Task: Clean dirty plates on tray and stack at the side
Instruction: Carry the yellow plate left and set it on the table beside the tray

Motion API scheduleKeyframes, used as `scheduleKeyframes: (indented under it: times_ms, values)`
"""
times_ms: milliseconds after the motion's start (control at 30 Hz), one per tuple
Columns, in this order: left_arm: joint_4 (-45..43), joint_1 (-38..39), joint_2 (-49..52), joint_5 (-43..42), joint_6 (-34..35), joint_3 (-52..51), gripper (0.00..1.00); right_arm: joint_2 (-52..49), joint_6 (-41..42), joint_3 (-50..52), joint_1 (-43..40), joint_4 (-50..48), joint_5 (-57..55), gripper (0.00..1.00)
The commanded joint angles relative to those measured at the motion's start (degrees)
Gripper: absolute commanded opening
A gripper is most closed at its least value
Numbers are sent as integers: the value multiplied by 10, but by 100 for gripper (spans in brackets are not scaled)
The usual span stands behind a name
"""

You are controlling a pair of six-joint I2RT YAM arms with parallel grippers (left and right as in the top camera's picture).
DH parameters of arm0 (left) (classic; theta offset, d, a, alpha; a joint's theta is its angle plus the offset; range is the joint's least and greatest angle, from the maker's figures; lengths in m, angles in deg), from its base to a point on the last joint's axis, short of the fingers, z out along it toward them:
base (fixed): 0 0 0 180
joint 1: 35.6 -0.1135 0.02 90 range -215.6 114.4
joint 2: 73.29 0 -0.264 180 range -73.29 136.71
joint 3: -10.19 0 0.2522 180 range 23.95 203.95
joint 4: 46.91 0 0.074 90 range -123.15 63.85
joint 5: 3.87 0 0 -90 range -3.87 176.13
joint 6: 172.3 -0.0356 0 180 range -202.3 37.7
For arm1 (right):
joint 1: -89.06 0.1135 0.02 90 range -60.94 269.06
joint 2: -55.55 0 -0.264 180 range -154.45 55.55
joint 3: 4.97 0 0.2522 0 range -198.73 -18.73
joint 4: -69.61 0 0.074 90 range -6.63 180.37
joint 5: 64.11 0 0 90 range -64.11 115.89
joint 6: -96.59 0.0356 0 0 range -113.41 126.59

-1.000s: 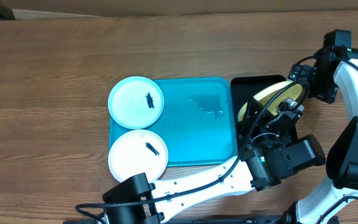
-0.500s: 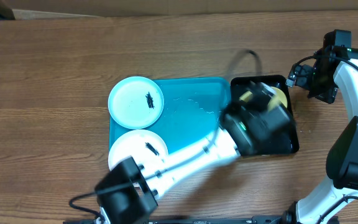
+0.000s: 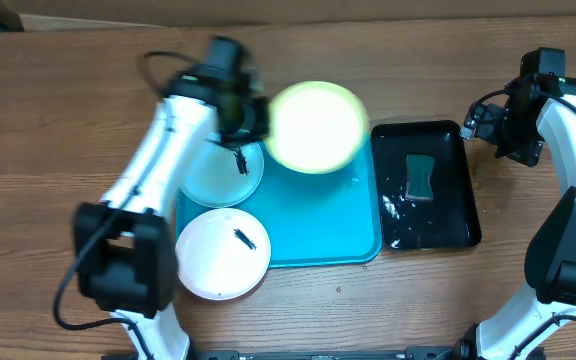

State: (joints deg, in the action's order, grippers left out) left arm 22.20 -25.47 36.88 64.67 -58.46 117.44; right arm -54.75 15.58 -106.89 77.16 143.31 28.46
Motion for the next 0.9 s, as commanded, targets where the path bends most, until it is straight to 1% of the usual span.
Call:
scheduleKeyframes:
  times_ms: [0,133,267,333,400,467,533,667,867]
  values:
    - [31,-94,-6,-31,-12,12,4,10,2,-10,-1,-3,-1,100]
    - [63,-213,-6,32,-11,12,4,10,2,-10,-1,-3,-1,100]
    - [75,-312,-6,75,-11,11,4,10,2,-10,-1,-3,-1,100]
    - [74,-356,-6,113,-6,10,4,10,2,-10,-1,-3,-1,100]
    - [74,-392,-5,172,10,8,4,10,2,-10,-1,-3,-1,100]
    - [74,-421,-5,213,24,4,4,10,2,-10,-1,-3,-1,100]
    - [72,-447,-5,233,50,-6,4,10,2,-10,-1,-3,-1,100]
    - [39,-478,-5,234,56,-41,4,10,2,-10,-1,-3,-1,100]
    - [-24,-484,-5,234,51,-96,4,10,2,-10,-1,-3,-1,100]
